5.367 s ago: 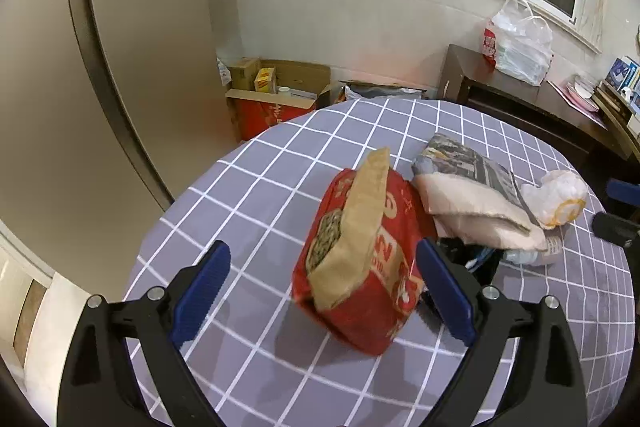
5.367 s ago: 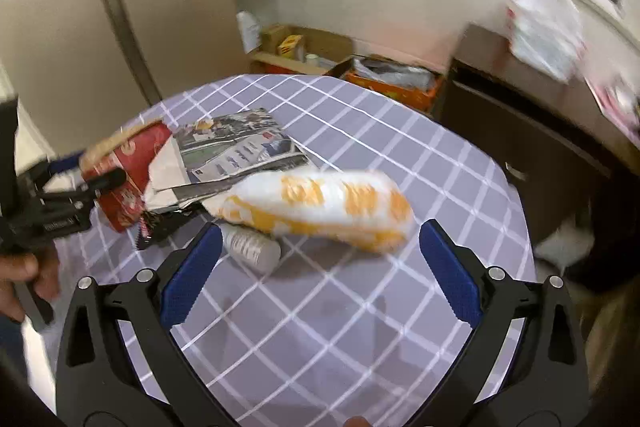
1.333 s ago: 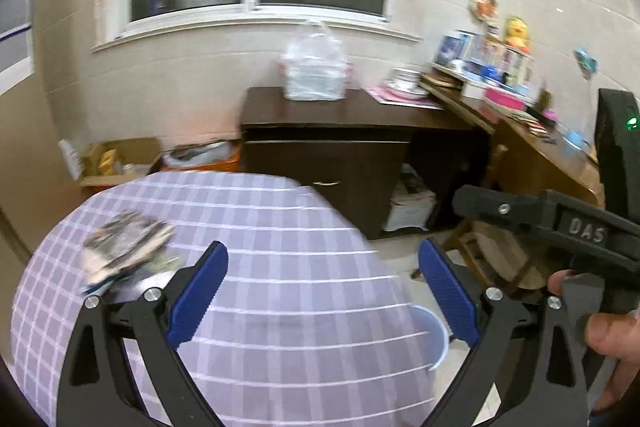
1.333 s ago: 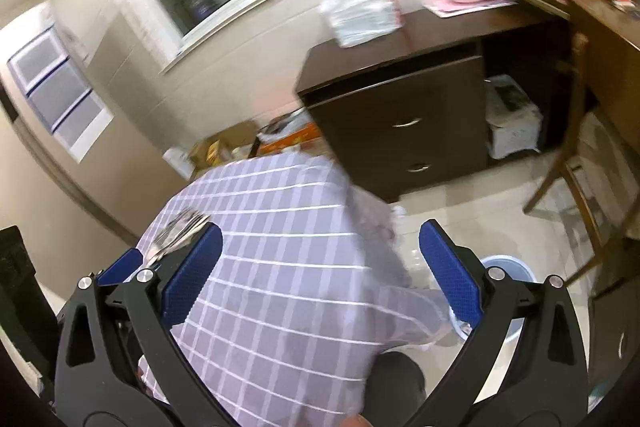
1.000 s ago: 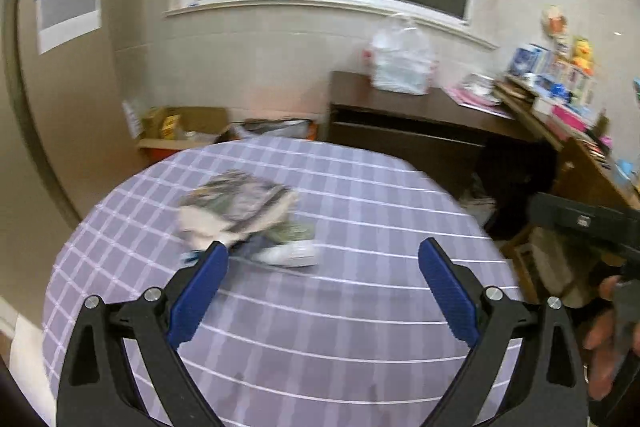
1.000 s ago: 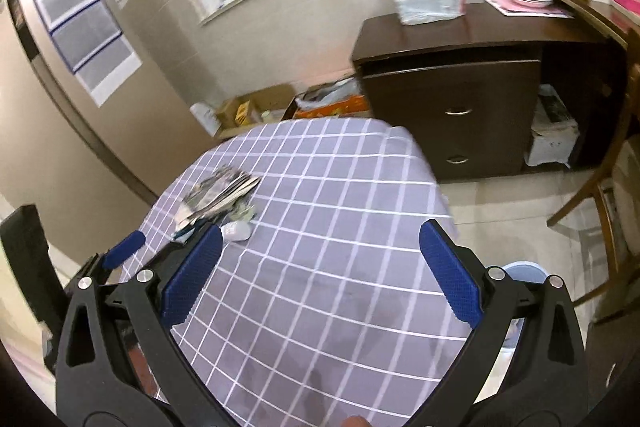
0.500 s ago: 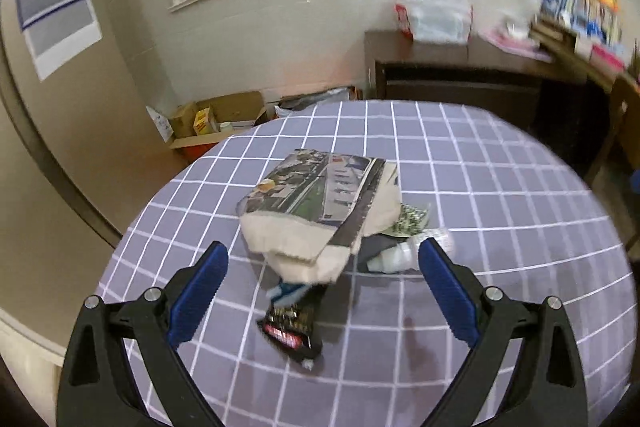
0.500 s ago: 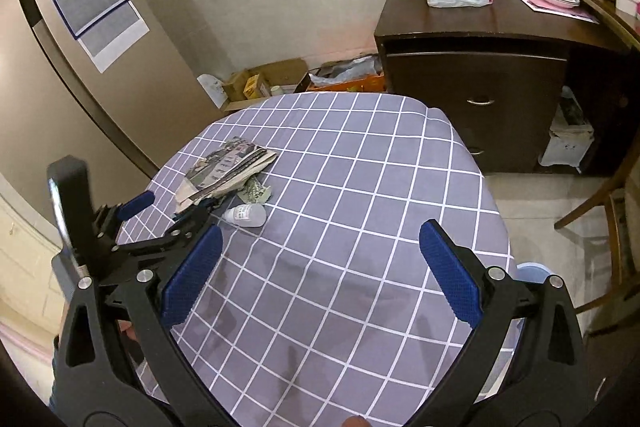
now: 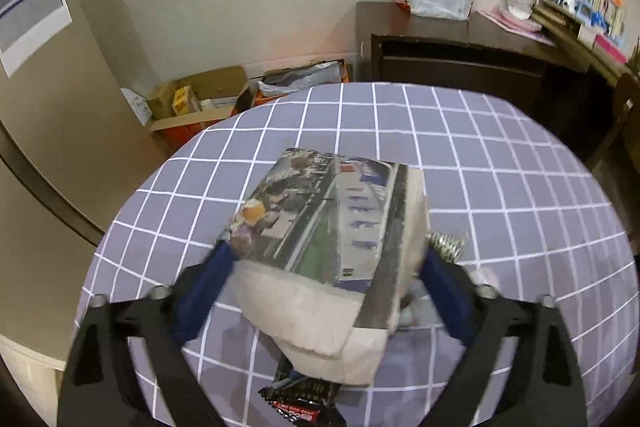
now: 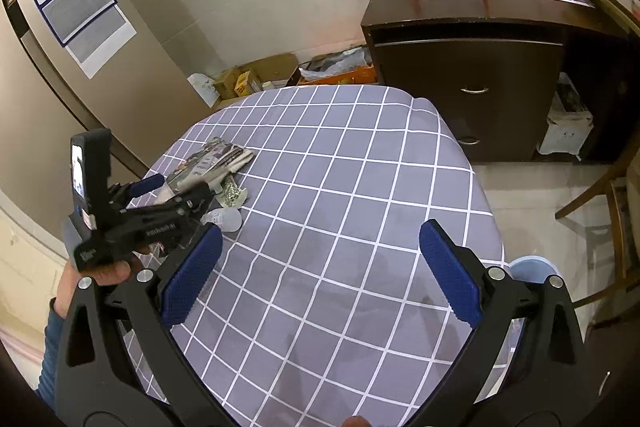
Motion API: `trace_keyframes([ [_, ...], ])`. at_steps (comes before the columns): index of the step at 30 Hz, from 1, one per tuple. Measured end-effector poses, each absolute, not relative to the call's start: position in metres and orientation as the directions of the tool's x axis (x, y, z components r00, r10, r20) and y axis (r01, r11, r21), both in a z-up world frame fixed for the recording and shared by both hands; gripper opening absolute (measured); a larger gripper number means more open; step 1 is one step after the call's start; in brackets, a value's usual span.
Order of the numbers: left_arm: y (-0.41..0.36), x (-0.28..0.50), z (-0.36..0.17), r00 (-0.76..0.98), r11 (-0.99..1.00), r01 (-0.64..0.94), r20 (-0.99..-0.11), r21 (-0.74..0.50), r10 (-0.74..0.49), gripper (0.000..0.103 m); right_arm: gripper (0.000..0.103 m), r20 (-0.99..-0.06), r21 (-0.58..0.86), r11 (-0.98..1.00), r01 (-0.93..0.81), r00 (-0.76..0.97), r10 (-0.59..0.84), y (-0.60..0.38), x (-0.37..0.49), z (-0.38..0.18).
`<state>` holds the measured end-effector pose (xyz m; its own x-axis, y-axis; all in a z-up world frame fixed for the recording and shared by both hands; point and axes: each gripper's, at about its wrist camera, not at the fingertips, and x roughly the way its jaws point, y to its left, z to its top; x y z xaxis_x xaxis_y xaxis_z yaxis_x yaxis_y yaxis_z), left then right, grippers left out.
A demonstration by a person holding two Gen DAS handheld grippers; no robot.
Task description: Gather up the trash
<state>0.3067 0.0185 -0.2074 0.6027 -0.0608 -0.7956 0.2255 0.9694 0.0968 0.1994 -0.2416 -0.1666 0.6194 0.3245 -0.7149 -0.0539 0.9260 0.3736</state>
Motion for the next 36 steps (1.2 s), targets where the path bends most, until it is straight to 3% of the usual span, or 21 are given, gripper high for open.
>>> trace_keyframes([
  [5,0.017,0.311,-0.204,0.613,0.964,0.244,-0.787,0.102,-0.072,0.061,0.097,-0.72,0.376,0.925,-0.063,0.608,0.334,-0.236,0.205,-0.172],
  [15,0.029,0.314,-0.208,0.629,0.963,0.226,-0.777,0.147,-0.029,0.067,0.097,-0.734,0.362,0.927,-0.093,0.585,0.345,-0.223,0.217,-0.18],
  [22,0.046,0.312,-0.197,0.641,0.976,0.205,-0.763,0.068,-0.081,0.035,0.097,-0.742,0.356,0.929,-0.106,0.572,0.35,-0.216,0.225,-0.185],
  [25,0.054,0.307,-0.2,0.651,0.98,0.174,-0.758,0.093,-0.043,0.039,0.097,-0.745,0.349,0.929,-0.125,0.564,0.356,-0.207,0.233,-0.188],
  [28,0.061,0.31,-0.208,0.637,0.981,0.16,-0.771,0.113,-0.016,0.048,0.097,-0.753,0.326,0.932,-0.158,0.553,0.357,-0.192,0.245,-0.189],
  [31,0.064,0.311,-0.21,0.637,0.981,0.165,-0.771,0.101,-0.028,0.048,0.097,-0.767,0.286,0.935,-0.207,0.536,0.353,-0.172,0.262,-0.193],
  [33,0.066,0.312,-0.21,0.635,0.982,0.166,-0.772,0.09,-0.037,0.045,0.097,-0.777,0.26,0.935,-0.239,0.524,0.35,-0.158,0.271,-0.197],
  [34,0.068,0.311,-0.209,0.633,0.982,0.172,-0.772,0.074,-0.053,0.035,0.097,-0.781,0.247,0.933,-0.262,0.516,0.352,-0.149,0.277,-0.199],
  [35,0.068,0.311,-0.208,0.629,0.983,0.174,-0.775,0.067,-0.058,0.031,0.097,-0.785,0.227,0.931,-0.285,0.512,0.348,-0.14,0.283,-0.202],
  [36,0.068,0.309,-0.207,0.631,0.982,0.172,-0.774,0.074,-0.052,0.031,0.096,-0.79,0.209,0.929,-0.304,0.508,0.344,-0.132,0.287,-0.205],
])
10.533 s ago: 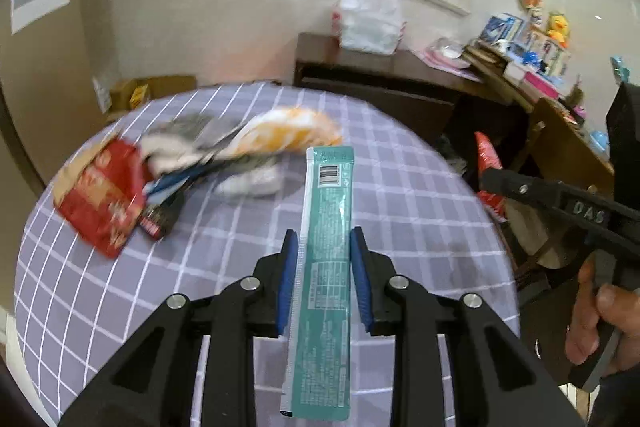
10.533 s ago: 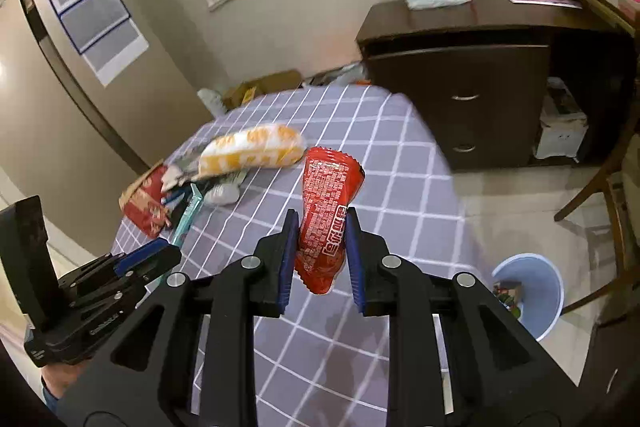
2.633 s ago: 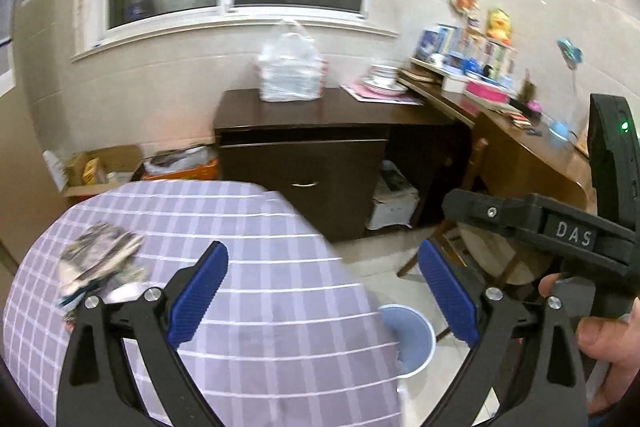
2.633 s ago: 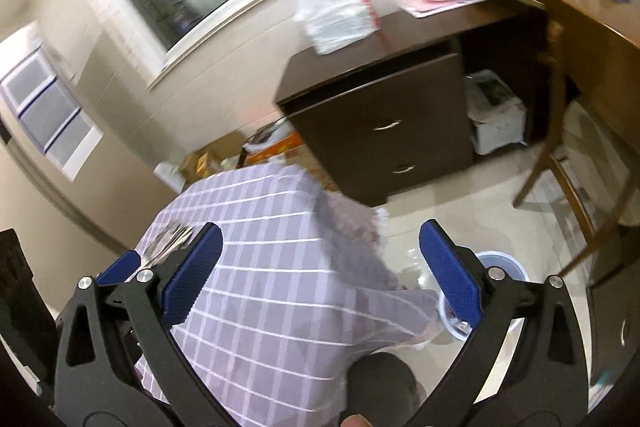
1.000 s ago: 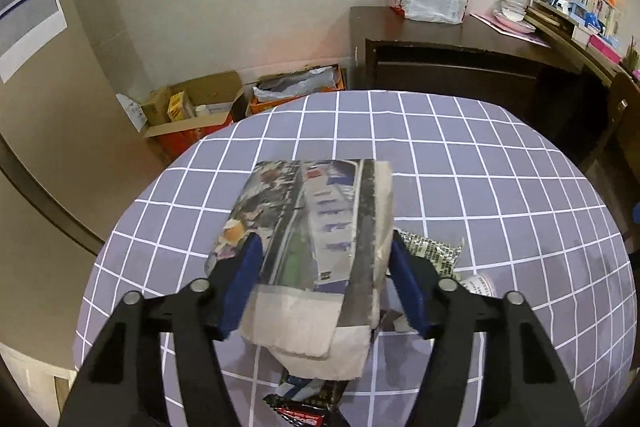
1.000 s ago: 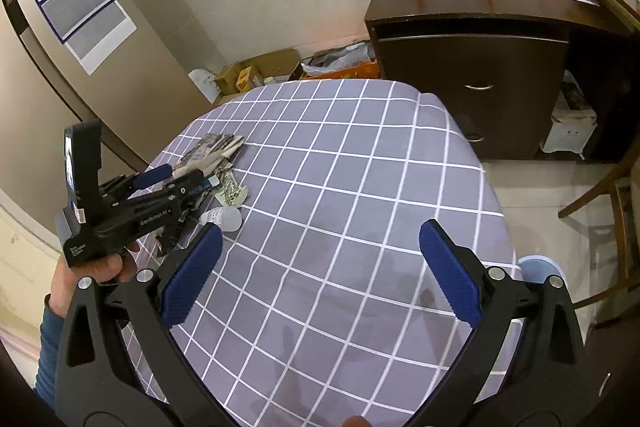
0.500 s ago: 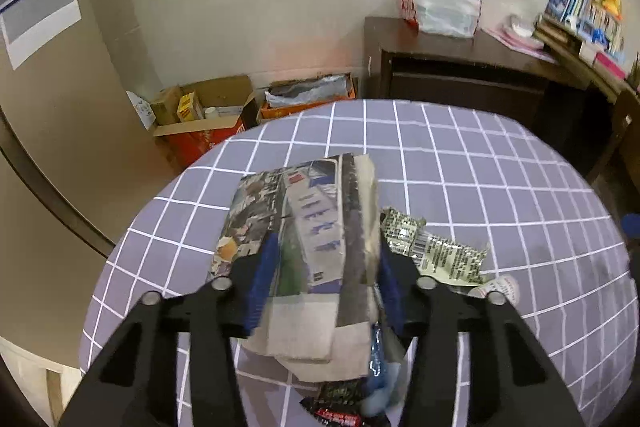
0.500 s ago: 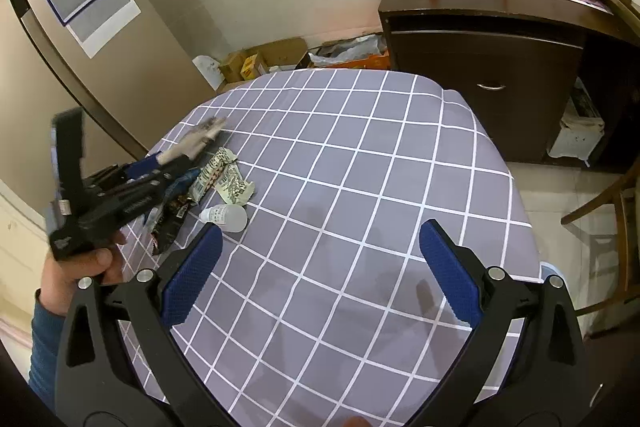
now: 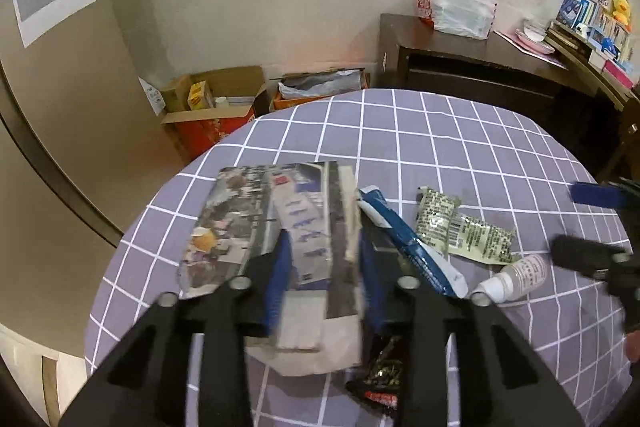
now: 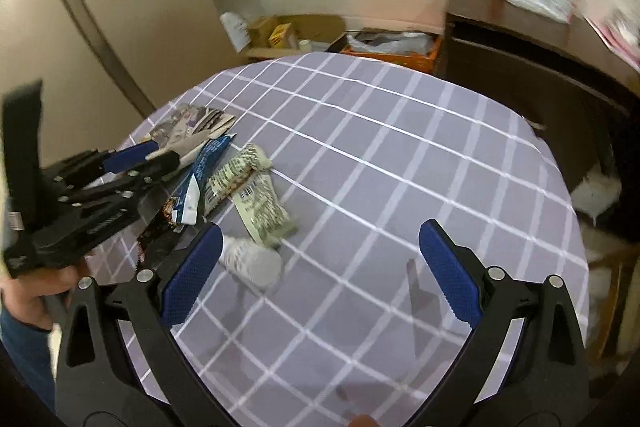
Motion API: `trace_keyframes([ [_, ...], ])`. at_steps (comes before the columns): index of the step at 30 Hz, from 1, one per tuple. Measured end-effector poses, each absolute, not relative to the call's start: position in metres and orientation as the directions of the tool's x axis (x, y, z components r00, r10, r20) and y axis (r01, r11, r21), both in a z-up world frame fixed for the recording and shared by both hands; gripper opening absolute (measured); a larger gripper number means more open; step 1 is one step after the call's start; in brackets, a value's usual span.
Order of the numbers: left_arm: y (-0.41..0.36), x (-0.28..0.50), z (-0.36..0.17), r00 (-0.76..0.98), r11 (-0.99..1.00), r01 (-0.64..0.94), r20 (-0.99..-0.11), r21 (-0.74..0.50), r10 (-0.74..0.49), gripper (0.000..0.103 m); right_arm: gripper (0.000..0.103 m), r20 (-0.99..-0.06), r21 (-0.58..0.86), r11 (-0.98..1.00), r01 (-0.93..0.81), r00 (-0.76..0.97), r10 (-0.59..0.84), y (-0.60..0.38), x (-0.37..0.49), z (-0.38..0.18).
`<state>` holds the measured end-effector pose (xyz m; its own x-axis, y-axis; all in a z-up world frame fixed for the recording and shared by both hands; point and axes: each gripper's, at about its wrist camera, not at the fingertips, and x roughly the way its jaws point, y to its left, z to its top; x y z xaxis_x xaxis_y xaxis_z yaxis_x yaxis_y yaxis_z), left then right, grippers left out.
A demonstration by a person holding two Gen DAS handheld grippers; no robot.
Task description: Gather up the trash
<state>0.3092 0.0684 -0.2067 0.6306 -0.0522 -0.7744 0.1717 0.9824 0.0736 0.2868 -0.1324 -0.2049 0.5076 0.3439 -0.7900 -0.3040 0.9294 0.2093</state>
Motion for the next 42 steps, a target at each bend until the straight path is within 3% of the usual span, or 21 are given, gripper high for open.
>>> trace_keyframes([
  [3,0.071,0.306,-0.208,0.635,0.981,0.167,-0.772,0.102,-0.028,0.037,0.084,-0.809,0.16,0.919,-0.361,0.486,0.331,-0.111,0.297,-0.213],
  [5,0.072,0.304,-0.209,0.64,0.979,0.165,-0.768,0.119,-0.014,0.072,0.071,-0.827,0.131,0.91,-0.394,0.463,0.32,-0.098,0.302,-0.22],
  [6,0.071,0.302,-0.209,0.651,0.977,0.162,-0.759,0.138,-0.001,0.077,0.069,-0.833,0.116,0.905,-0.409,0.456,0.313,-0.092,0.304,-0.224],
  [9,0.068,0.306,-0.212,0.638,0.97,0.181,-0.77,0.165,0.012,0.079,0.055,-0.833,0.059,0.9,-0.432,0.476,0.283,-0.082,0.305,-0.225],
  [10,0.068,0.308,-0.215,0.633,0.969,0.179,-0.774,0.168,0.017,0.079,0.037,-0.832,0.04,0.899,-0.436,0.484,0.271,-0.08,0.305,-0.224],
  [11,0.068,0.309,-0.216,0.629,0.97,0.178,-0.778,0.167,0.019,0.078,0.028,-0.83,0.033,0.896,-0.442,0.487,0.271,-0.078,0.304,-0.223],
  [12,0.069,0.311,-0.218,0.626,0.97,0.178,-0.78,0.165,0.017,0.076,0.025,-0.832,0.036,0.893,-0.448,0.482,0.275,-0.078,0.303,-0.223],
  [14,0.07,0.314,-0.219,0.619,0.97,0.183,-0.785,0.163,0.015,0.045,0.018,-0.833,0.032,0.889,-0.456,0.48,0.276,-0.079,0.3,-0.223],
  [19,0.081,0.311,-0.219,0.601,0.978,0.186,-0.799,0.095,-0.037,0.008,0.015,-0.825,0.1,0.91,-0.401,0.478,0.301,-0.105,0.295,-0.222],
  [20,0.082,0.31,-0.219,0.603,0.979,0.183,-0.797,0.094,-0.036,0.008,0.014,-0.821,0.117,0.914,-0.389,0.479,0.309,-0.111,0.293,-0.221],
  [21,0.084,0.307,-0.219,0.604,0.98,0.18,-0.796,0.08,-0.046,0.001,0.014,-0.819,0.131,0.916,-0.38,0.479,0.316,-0.116,0.292,-0.22],
  [28,0.096,0.28,-0.212,0.624,0.986,0.164,-0.778,0.033,-0.078,0.001,0.014,-0.808,0.191,0.922,-0.336,0.48,0.342,-0.145,0.273,-0.215],
  [30,0.097,0.272,-0.209,0.634,0.986,0.159,-0.77,0.047,-0.066,0.004,0.014,-0.809,0.191,0.922,-0.336,0.478,0.342,-0.148,0.266,-0.213],
  [31,0.098,0.268,-0.207,0.637,0.985,0.162,-0.768,0.054,-0.063,0.019,0.014,-0.811,0.188,0.922,-0.339,0.475,0.34,-0.148,0.262,-0.213],
  [32,0.098,0.265,-0.207,0.645,0.984,0.16,-0.763,0.072,-0.049,0.051,0.014,-0.814,0.185,0.921,-0.342,0.473,0.339,-0.149,0.259,-0.213],
  [34,0.099,0.256,-0.203,0.696,0.979,0.13,-0.718,0.155,0.021,0.09,0.017,-0.815,0.186,0.924,-0.335,0.473,0.335,-0.151,0.256,-0.214],
  [39,0.109,0.259,-0.209,0.691,0.969,0.112,-0.718,0.222,0.085,0.09,0.02,-0.821,0.182,0.926,-0.332,0.467,0.329,-0.15,0.251,-0.214],
  [42,0.123,0.263,-0.212,0.693,0.966,0.089,-0.711,0.244,0.116,0.09,0.039,-0.818,0.18,0.927,-0.33,0.473,0.327,-0.149,0.253,-0.212],
])
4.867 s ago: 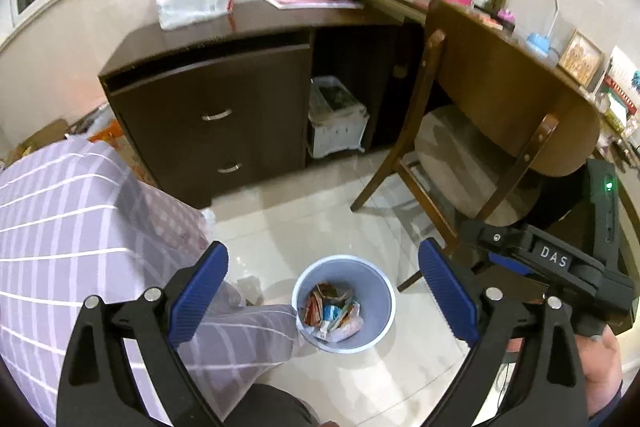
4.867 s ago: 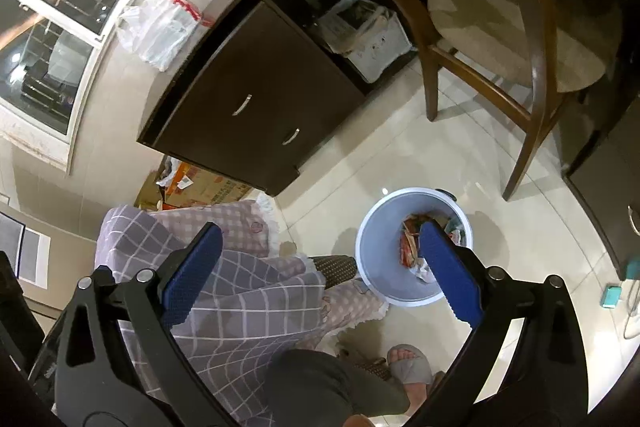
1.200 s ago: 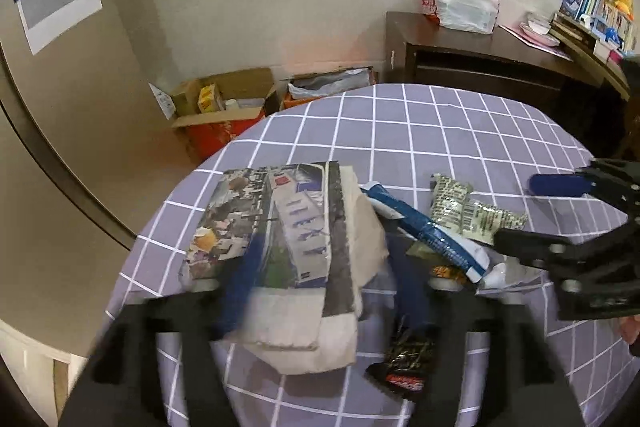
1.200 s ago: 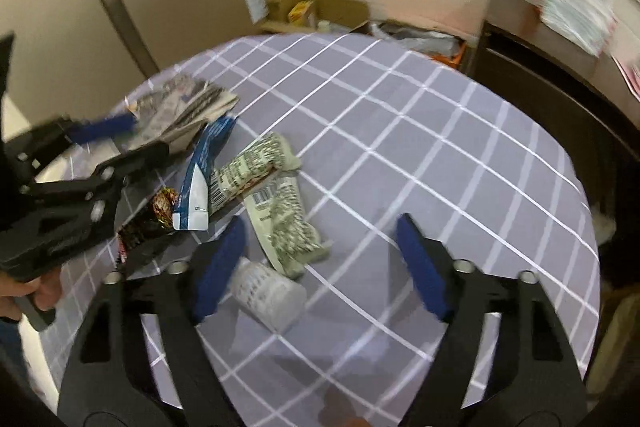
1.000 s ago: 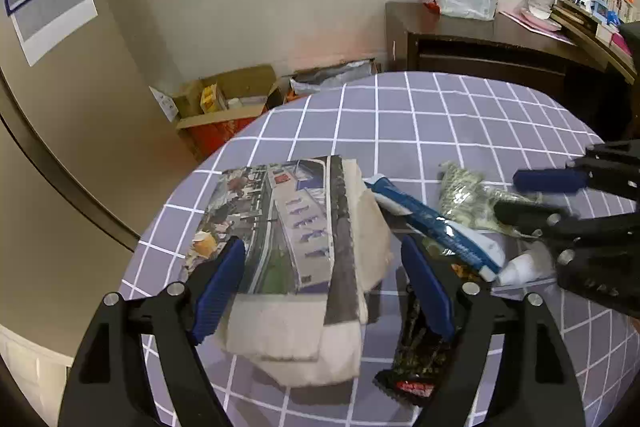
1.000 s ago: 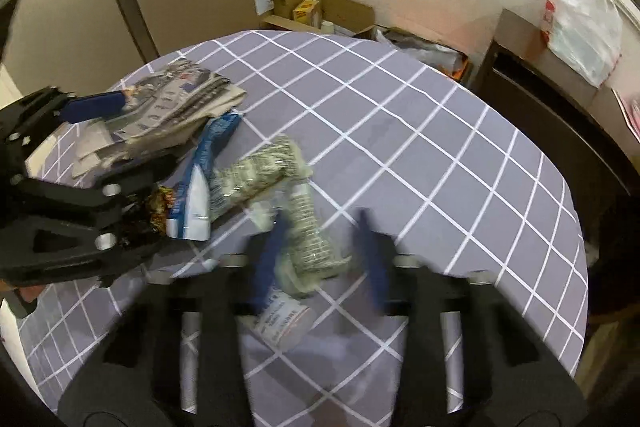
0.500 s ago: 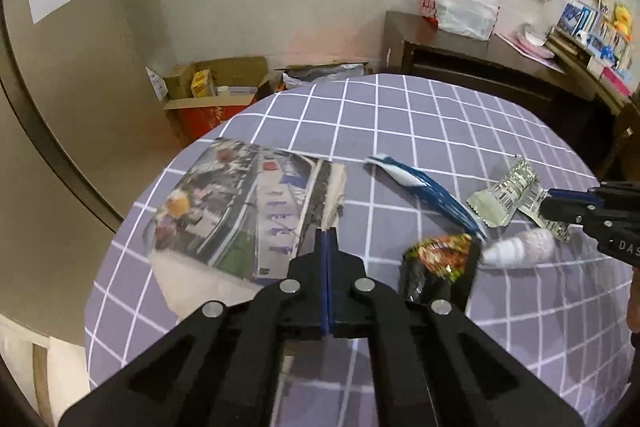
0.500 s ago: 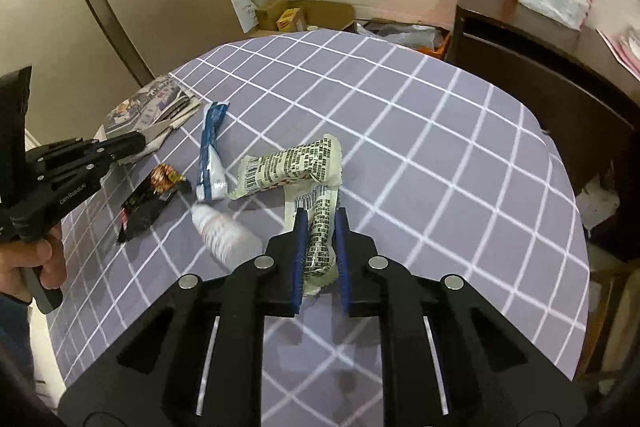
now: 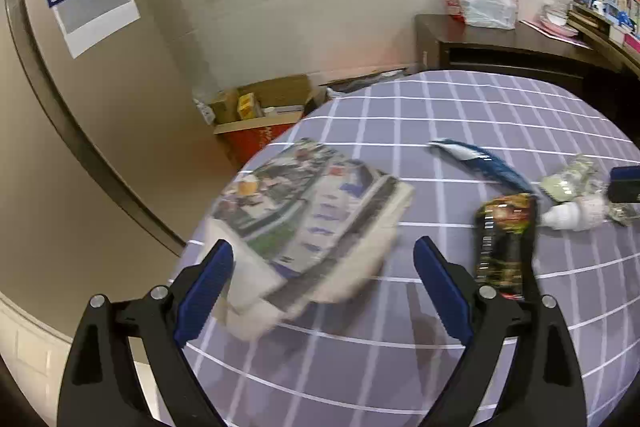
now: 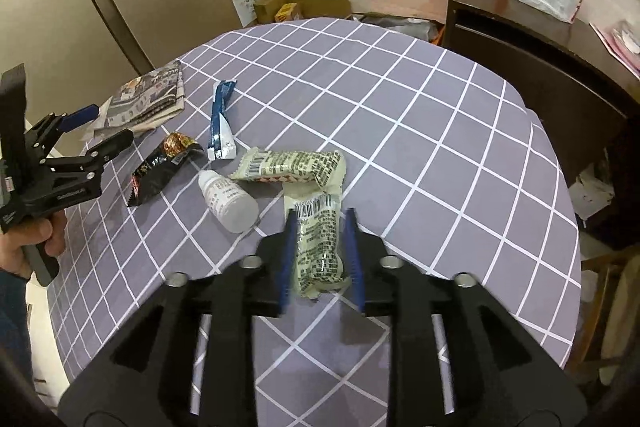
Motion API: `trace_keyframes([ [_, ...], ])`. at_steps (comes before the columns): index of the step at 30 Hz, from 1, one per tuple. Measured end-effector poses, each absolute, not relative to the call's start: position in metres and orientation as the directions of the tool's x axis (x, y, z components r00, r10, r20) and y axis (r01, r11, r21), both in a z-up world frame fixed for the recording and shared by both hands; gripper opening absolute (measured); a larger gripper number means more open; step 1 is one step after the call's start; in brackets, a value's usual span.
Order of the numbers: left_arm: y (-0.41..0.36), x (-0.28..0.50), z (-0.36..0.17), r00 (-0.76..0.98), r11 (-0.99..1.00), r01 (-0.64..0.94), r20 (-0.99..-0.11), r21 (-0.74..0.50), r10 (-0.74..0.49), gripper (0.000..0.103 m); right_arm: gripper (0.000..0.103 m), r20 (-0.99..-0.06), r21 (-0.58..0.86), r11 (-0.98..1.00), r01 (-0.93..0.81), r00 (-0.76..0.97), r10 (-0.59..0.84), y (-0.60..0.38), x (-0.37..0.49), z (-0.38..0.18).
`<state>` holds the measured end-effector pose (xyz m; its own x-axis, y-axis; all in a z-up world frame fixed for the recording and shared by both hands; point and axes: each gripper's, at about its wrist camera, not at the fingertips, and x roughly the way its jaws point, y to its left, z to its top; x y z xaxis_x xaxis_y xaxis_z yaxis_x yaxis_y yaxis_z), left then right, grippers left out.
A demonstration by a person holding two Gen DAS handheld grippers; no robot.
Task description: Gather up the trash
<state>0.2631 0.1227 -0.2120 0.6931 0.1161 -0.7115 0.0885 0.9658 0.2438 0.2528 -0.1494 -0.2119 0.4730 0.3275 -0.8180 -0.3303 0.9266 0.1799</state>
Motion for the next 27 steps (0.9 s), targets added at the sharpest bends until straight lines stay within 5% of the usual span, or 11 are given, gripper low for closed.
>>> trace_keyframes([
  [1,0.126,0.264,-0.213,0.694,0.964,0.089,-0.71,0.252,0.121,0.09,0.051,-0.815,0.175,0.928,-0.33,0.48,0.324,-0.148,0.252,-0.21],
  [6,0.126,0.273,-0.226,0.686,0.921,0.146,-0.708,0.36,0.168,0.09,0.051,-0.82,0.142,0.923,-0.359,0.48,0.313,-0.137,0.253,-0.212],
  [8,0.131,0.276,-0.225,0.683,0.927,0.162,-0.716,0.337,0.141,0.088,0.034,-0.834,0.109,0.923,-0.368,0.471,0.287,-0.13,0.255,-0.219],
  [10,0.137,0.276,-0.225,0.679,0.93,0.166,-0.722,0.328,0.134,0.058,0.029,-0.83,0.06,0.929,-0.365,0.498,0.25,-0.127,0.253,-0.223],
  [11,0.14,0.276,-0.225,0.676,0.935,0.17,-0.728,0.311,0.119,0.053,0.026,-0.829,0.059,0.931,-0.361,0.502,0.247,-0.127,0.253,-0.223],
  [13,0.143,0.275,-0.221,0.674,0.942,0.163,-0.73,0.293,0.111,0.009,0.02,-0.826,0.079,0.93,-0.358,0.499,0.262,-0.13,0.252,-0.223],
  [14,0.145,0.276,-0.22,0.669,0.945,0.166,-0.736,0.281,0.101,0.0,0.015,-0.822,0.092,0.93,-0.356,0.5,0.272,-0.132,0.251,-0.221],
  [19,0.151,0.266,-0.216,0.664,0.965,0.177,-0.747,0.195,0.029,0.0,0.006,-0.811,0.152,0.935,-0.32,0.5,0.303,-0.151,0.247,-0.215],
  [22,0.157,0.264,-0.216,0.664,0.978,0.154,-0.748,0.14,0.003,0.011,0.006,-0.815,0.168,0.936,-0.309,0.491,0.308,-0.162,0.242,-0.216],
  [25,0.162,0.263,-0.213,0.687,0.984,0.111,-0.726,0.136,0.022,0.086,0.007,-0.82,0.179,0.937,-0.298,0.481,0.31,-0.166,0.239,-0.216],
  [27,0.165,0.264,-0.21,0.708,0.983,0.082,-0.704,0.161,0.056,0.091,0.007,-0.821,0.191,0.938,-0.289,0.477,0.314,-0.169,0.238,-0.216],
])
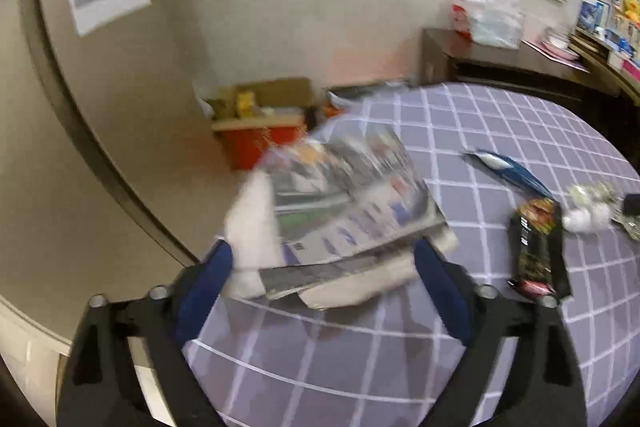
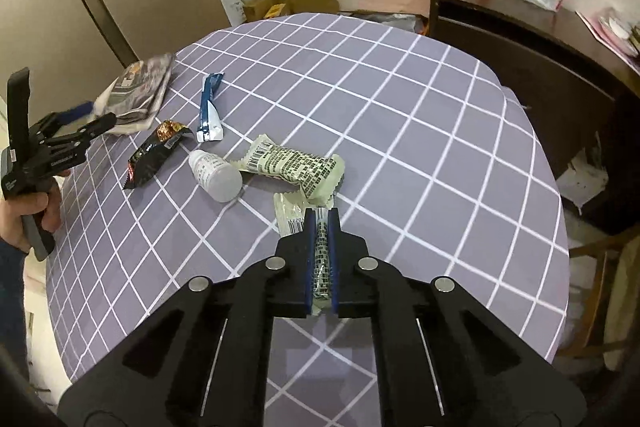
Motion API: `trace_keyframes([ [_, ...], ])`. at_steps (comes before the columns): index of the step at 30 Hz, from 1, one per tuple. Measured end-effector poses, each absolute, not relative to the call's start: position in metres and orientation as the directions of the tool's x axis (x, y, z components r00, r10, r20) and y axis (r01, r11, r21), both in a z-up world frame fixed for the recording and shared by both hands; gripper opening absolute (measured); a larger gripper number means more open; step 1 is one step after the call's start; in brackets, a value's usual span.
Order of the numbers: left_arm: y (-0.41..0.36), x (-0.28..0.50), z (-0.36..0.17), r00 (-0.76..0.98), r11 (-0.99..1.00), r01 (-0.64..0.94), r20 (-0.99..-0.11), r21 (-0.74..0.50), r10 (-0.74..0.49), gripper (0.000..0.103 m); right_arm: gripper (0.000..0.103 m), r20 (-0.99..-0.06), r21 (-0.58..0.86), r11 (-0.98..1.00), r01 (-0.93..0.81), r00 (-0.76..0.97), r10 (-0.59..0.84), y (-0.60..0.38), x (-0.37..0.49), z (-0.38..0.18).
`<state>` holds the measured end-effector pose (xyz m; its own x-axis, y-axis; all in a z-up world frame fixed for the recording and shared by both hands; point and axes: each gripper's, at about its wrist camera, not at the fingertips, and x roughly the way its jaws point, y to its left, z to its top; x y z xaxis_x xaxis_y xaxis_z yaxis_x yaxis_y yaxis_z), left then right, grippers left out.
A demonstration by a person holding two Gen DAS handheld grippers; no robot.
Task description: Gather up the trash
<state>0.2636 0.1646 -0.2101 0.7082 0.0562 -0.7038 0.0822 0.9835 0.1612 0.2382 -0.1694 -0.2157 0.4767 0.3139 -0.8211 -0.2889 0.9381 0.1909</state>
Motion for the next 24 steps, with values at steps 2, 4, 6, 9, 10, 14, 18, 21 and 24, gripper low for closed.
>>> trace_keyframes([
  [2,0.169,0.268,-0.212,0.693,0.985,0.075,-0.718,0.154,0.059,0.091,0.007,-0.818,0.203,0.937,-0.283,0.477,0.321,-0.172,0.237,-0.215],
  [4,0.174,0.273,-0.215,0.681,0.988,0.056,-0.729,0.143,0.067,0.091,0.007,-0.816,0.2,0.939,-0.281,0.482,0.318,-0.17,0.236,-0.213],
  [6,0.179,0.278,-0.218,0.663,0.992,0.037,-0.746,0.118,0.064,0.091,0.007,-0.816,0.2,0.938,-0.284,0.482,0.32,-0.168,0.237,-0.212],
  [9,0.193,0.284,-0.218,0.661,0.999,-0.017,-0.749,0.051,0.05,0.091,0.011,-0.819,0.196,0.937,-0.29,0.477,0.319,-0.165,0.238,-0.211],
  [10,0.203,0.282,-0.217,0.664,0.999,-0.047,-0.747,0.009,0.039,0.091,0.024,-0.82,0.194,0.936,-0.293,0.476,0.319,-0.163,0.237,-0.211],
  [14,0.218,0.285,-0.227,0.62,0.992,-0.053,-0.782,-0.117,-0.06,0.091,0.062,-0.808,0.164,0.934,-0.317,0.5,0.312,-0.157,0.232,-0.209],
  [18,0.2,0.285,-0.226,0.618,0.993,0.046,-0.778,-0.112,-0.117,0.052,0.036,-0.837,0.106,0.934,-0.34,0.477,0.268,-0.146,0.234,-0.221],
  [21,0.2,0.284,-0.226,0.604,0.978,0.065,-0.772,-0.2,-0.198,0.019,0.017,-0.832,0.074,0.943,-0.324,0.502,0.238,-0.146,0.231,-0.223],
  [24,0.197,0.274,-0.219,0.634,0.976,0.068,-0.746,-0.207,-0.202,0.011,0.012,-0.827,0.097,0.944,-0.314,0.502,0.252,-0.153,0.227,-0.221],
])
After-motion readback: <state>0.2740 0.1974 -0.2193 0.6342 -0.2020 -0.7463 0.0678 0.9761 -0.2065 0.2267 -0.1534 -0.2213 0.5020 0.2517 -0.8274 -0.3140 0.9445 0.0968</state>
